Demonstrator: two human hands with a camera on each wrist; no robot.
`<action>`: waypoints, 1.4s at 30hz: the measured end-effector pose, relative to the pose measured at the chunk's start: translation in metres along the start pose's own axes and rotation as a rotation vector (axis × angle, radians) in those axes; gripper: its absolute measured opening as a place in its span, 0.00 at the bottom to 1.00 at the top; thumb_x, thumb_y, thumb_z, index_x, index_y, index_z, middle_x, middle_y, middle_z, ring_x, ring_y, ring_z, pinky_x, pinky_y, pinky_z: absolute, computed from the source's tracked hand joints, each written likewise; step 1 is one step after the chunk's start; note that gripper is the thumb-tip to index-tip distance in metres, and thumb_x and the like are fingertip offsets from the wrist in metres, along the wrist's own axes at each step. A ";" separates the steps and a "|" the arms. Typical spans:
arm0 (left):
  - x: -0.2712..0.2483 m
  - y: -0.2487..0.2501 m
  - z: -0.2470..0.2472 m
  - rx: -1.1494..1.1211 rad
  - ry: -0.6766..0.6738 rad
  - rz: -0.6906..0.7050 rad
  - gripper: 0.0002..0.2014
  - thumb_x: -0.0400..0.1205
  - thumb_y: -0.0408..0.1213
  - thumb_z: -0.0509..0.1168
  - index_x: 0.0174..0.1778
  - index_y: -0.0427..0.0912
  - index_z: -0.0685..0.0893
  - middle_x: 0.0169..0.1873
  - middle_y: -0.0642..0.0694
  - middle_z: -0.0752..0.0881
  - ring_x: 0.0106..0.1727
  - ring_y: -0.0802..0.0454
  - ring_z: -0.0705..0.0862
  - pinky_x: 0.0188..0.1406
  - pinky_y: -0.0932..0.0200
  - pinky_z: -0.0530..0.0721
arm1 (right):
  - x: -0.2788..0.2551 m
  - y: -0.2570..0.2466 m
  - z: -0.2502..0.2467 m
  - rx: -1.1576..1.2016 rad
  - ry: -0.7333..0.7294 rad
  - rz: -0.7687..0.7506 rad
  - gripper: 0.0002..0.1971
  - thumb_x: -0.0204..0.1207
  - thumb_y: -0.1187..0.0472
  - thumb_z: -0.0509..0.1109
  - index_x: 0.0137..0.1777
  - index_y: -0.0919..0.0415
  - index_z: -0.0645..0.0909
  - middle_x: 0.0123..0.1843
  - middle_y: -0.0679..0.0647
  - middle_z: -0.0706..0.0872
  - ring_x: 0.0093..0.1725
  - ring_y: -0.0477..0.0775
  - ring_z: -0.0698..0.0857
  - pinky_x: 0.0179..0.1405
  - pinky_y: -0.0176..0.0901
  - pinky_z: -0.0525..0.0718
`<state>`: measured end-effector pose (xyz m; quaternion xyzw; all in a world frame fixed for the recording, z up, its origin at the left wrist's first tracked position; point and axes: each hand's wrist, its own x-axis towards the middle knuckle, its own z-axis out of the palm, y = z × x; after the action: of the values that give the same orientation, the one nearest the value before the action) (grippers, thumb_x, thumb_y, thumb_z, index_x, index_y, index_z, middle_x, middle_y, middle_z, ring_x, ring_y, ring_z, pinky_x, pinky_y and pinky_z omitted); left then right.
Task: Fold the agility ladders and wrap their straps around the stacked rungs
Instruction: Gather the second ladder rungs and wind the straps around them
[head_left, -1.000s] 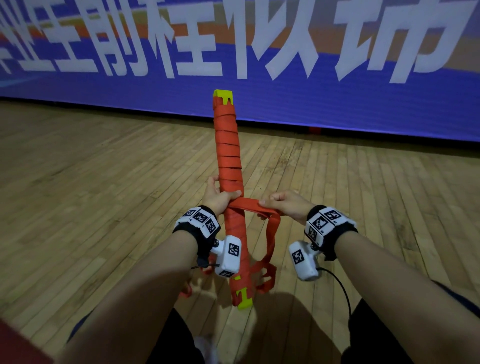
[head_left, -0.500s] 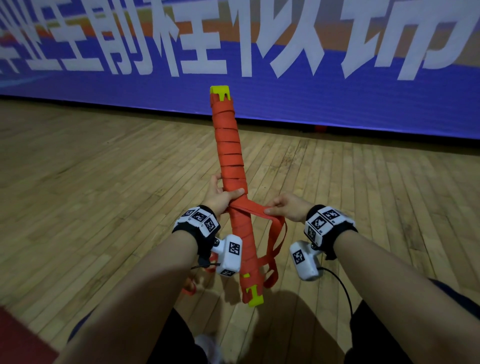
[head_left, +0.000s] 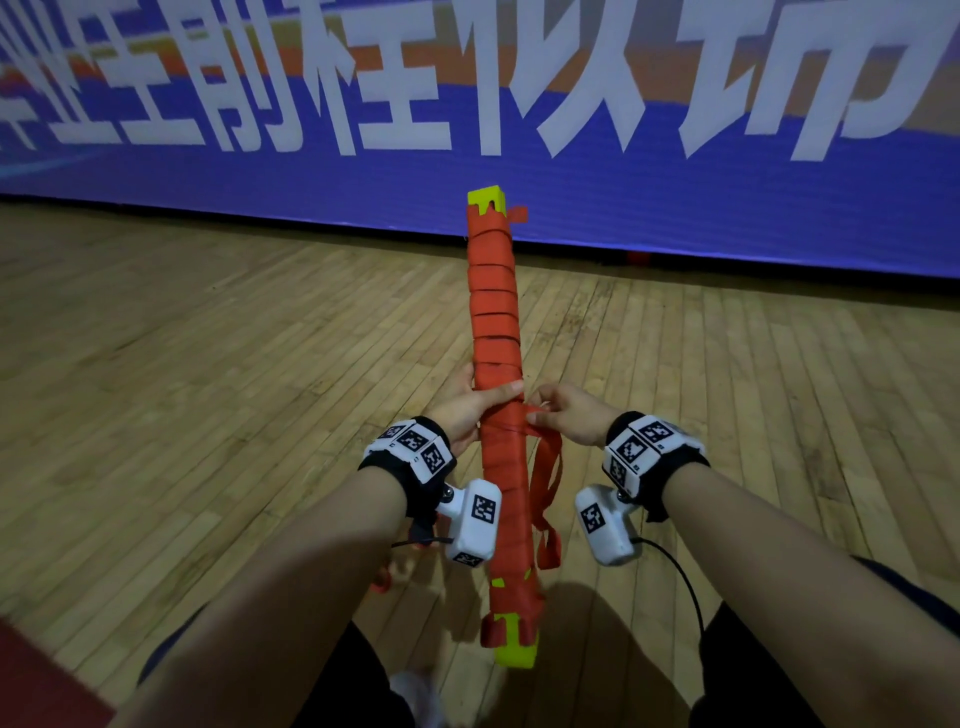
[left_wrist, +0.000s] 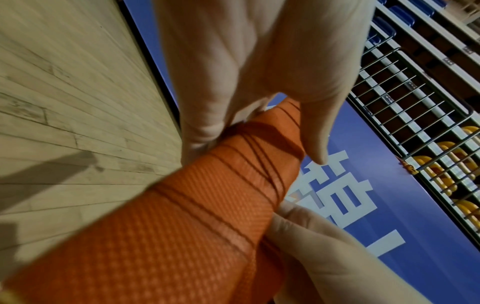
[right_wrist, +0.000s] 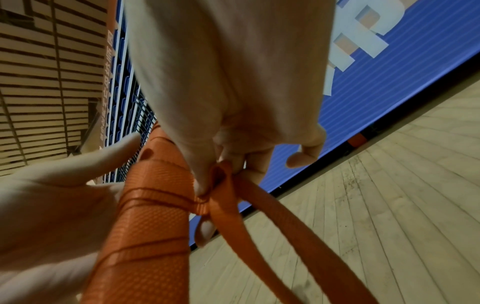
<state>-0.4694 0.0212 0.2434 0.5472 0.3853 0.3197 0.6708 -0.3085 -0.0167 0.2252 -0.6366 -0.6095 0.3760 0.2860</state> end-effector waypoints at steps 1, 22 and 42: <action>0.000 -0.001 0.001 -0.001 0.021 0.005 0.19 0.79 0.30 0.70 0.63 0.41 0.74 0.48 0.44 0.84 0.45 0.50 0.85 0.47 0.49 0.87 | 0.000 0.000 0.001 0.000 -0.008 -0.003 0.11 0.82 0.67 0.64 0.39 0.55 0.74 0.37 0.51 0.81 0.35 0.47 0.80 0.39 0.38 0.81; -0.003 0.003 -0.004 0.056 0.126 0.016 0.26 0.72 0.32 0.77 0.65 0.41 0.78 0.54 0.42 0.88 0.46 0.52 0.87 0.33 0.62 0.83 | -0.003 0.009 -0.005 0.120 -0.081 -0.053 0.11 0.82 0.68 0.64 0.40 0.57 0.82 0.31 0.40 0.89 0.38 0.40 0.85 0.50 0.36 0.79; -0.009 0.009 -0.009 -0.092 -0.105 0.026 0.15 0.82 0.29 0.64 0.65 0.36 0.79 0.54 0.42 0.86 0.55 0.52 0.85 0.47 0.57 0.88 | -0.026 -0.001 -0.010 0.312 -0.071 -0.040 0.09 0.82 0.64 0.64 0.58 0.60 0.81 0.38 0.45 0.85 0.36 0.39 0.80 0.36 0.30 0.72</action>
<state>-0.4818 0.0198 0.2531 0.5367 0.3272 0.3166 0.7104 -0.3002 -0.0410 0.2347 -0.5585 -0.5662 0.4824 0.3671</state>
